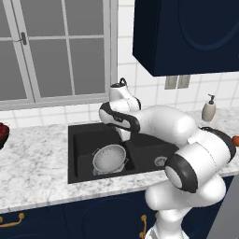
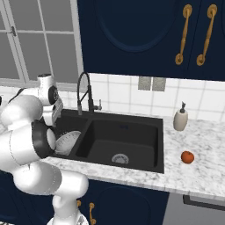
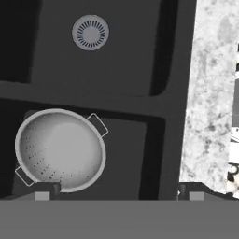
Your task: Put the colander in the sink, put the orange in the colander, and turn on the sink faucet and pour water over the colander.
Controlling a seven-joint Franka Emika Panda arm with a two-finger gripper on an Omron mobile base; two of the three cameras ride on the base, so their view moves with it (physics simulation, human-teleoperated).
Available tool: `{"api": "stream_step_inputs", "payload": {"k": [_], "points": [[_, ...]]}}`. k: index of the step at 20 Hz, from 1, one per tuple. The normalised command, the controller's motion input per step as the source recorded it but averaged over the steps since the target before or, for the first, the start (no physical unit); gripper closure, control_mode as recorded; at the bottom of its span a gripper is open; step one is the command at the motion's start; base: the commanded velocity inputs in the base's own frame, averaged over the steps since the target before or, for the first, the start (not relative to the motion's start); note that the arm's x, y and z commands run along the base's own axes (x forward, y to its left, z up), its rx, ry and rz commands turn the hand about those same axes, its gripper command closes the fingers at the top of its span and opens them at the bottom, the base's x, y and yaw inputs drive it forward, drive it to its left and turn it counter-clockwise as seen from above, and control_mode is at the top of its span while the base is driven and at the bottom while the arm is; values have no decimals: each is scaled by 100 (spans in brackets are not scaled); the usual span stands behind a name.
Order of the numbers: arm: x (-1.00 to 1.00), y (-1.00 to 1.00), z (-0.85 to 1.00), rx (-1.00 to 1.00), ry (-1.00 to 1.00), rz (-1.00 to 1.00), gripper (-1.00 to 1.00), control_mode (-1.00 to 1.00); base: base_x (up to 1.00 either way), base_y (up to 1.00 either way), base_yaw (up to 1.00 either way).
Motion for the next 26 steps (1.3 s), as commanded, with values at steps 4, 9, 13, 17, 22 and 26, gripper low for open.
{"api": "stream_step_inputs", "payload": {"k": [4, 9, 13, 17, 22, 26], "points": [[-39, -18, 65, 0, 0, 26, -100, -100, 0, 0, 0], [-44, -34, 51, 0, 0, 31, -100, -100, 0, 0, 0], [-56, -40, 45, 0, 0, 34, -100, -100, 0, 0, 0], [-53, -33, 39, 0, -1, 31, -100, -100, 0, 0, 0], [-36, -47, 34, 0, -2, 20, -100, -100, 0, 0, 0], [-30, -95, 14, 0, 0, 7, -100, -100, 0, 0, 0]]}}
